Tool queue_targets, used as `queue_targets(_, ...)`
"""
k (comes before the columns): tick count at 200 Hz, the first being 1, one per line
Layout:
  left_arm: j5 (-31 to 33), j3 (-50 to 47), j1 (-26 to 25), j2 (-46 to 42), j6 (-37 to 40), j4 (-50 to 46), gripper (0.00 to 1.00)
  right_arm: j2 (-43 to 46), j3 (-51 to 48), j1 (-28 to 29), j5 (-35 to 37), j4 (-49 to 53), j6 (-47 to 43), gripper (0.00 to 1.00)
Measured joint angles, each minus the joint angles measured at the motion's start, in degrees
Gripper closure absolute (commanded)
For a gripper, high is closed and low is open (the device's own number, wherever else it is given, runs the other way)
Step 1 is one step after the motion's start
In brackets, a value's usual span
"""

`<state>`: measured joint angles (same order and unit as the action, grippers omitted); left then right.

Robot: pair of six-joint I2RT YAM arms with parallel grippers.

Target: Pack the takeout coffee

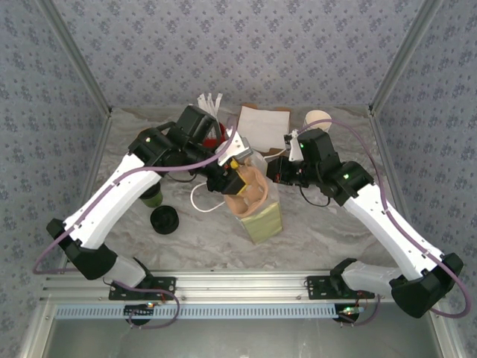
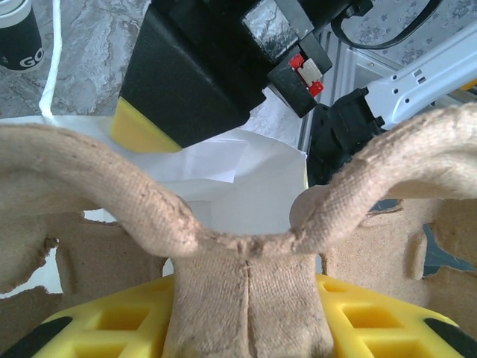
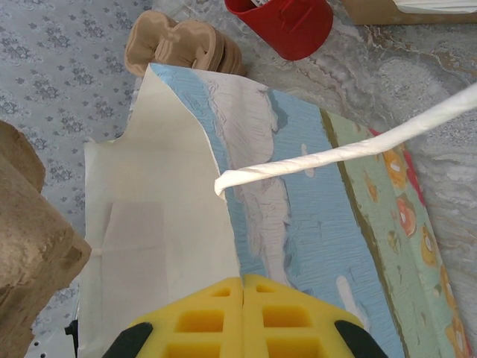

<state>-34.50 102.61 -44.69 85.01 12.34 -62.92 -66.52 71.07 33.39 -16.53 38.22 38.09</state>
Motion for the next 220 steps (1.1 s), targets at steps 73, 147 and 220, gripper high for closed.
queue_targets(73,-2.69,-0.61,1.05,2.16,0.48,-0.15,0.59,-0.02,0.0,-0.66,-0.81,0.17,-0.07,0.96)
queue_targets(147,-4.39,1.51,4.02,8.55,3.78,-5.97,0.59,0.0,0.0,-0.7,-1.84,0.17,-0.26,0.96)
queue_targets(220,1.86,5.92,4.76,10.78,5.88,-9.44,0.59,0.0,0.44,-0.7,-3.61,0.59,-2.64,0.97)
